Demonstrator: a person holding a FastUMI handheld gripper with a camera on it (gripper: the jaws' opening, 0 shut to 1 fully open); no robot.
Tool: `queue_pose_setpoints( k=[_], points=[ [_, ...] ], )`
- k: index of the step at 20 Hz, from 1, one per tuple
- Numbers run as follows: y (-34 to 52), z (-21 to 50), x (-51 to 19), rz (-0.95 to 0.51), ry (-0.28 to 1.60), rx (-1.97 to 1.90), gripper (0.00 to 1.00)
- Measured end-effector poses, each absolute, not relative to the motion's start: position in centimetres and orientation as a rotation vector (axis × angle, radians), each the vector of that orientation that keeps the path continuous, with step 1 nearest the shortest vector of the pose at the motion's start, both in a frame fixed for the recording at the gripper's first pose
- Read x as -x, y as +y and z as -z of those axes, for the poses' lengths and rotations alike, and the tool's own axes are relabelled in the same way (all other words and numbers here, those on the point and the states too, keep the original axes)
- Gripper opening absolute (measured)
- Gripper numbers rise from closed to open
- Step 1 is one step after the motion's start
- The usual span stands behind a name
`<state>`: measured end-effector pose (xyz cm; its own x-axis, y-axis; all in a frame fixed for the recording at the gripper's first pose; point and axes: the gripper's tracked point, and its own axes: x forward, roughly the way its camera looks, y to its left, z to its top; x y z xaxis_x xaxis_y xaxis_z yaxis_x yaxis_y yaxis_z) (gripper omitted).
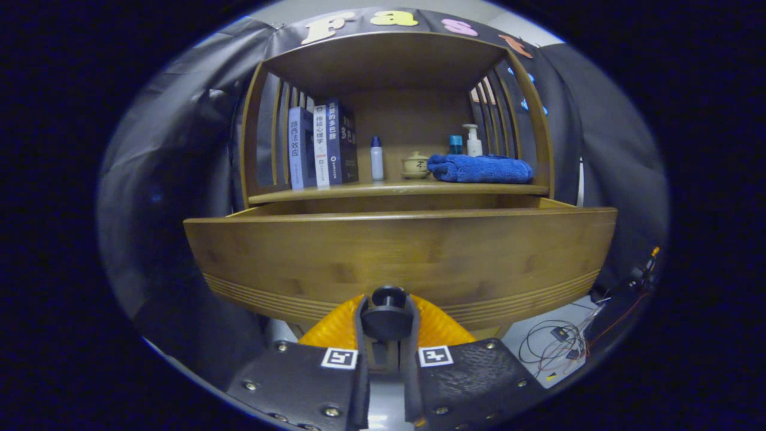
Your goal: Pull open the drawer, take out the items inside it, and place them on the countertop above the cabinet.
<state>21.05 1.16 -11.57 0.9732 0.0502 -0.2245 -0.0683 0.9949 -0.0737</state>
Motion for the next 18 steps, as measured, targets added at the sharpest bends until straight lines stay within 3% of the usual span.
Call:
queue_pose_setpoints(
  k=[10, 11, 14, 18],
  points=[
    [1.1, 12.3, -20.9, -0.071, 0.309, 0.065, 0.24],
    [1.1, 12.6, -21.0, -0.068, 0.333, 0.055, 0.32],
    [1.0, 11.9, -20.5, -0.055, 0.372, 0.056, 0.39],
    [0.0, 8.9, -19.8, 0.021, 0.354, 0.061, 0.74]
  ],
)
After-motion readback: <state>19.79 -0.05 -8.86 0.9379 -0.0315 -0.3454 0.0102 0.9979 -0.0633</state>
